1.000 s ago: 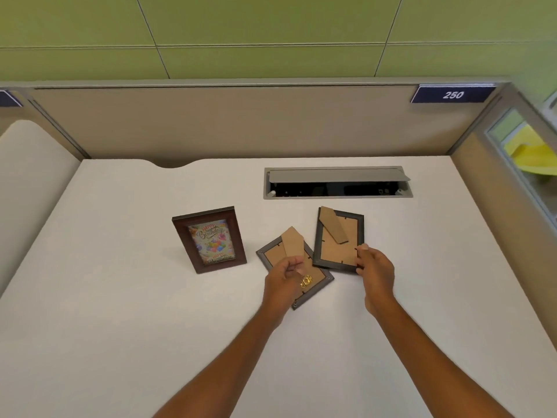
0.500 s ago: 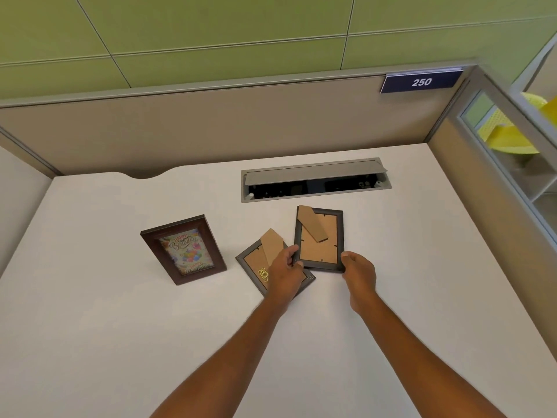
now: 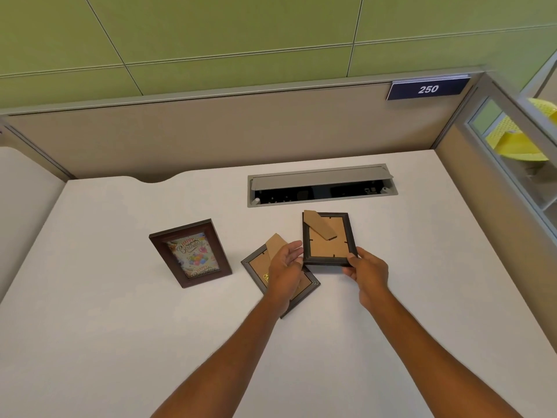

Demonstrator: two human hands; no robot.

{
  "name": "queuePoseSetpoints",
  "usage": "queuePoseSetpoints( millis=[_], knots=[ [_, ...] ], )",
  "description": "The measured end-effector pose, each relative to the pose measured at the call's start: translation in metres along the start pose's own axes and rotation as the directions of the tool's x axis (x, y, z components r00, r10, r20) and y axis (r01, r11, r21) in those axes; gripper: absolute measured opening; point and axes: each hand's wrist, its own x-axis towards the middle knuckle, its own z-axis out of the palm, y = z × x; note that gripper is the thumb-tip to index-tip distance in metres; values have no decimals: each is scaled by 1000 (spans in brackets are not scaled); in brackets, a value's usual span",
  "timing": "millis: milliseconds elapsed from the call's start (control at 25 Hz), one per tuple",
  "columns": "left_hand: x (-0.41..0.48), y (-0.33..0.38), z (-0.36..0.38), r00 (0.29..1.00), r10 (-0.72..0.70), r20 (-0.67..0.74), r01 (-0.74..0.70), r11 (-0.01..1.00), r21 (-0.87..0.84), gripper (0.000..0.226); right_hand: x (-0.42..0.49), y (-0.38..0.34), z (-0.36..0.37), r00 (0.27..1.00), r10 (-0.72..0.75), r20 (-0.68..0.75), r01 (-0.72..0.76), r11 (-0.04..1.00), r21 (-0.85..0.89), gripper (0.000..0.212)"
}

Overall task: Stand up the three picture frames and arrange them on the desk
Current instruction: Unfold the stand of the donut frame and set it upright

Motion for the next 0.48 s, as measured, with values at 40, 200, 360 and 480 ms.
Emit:
queuePoseSetpoints(
  millis=[40,200,360,480],
  knots=[
    [0,3,-1,1000,26,5,-26,999,18,50,0,-5,-2,1000,16,17,-17,999,34,49],
    [1,13,-5,986,161,51,-167,972,168,53,-11,-29,-4,999,41,21,-43,993,110,38],
    [1,27,2,948,312,68,-318,909,270,46,-33,-50,-9,998,45,31,-50,987,153,24],
    [3,35,4,895,441,67,-439,844,309,37,-50,-64,-18,996,50,78,-63,983,171,15]
  ],
)
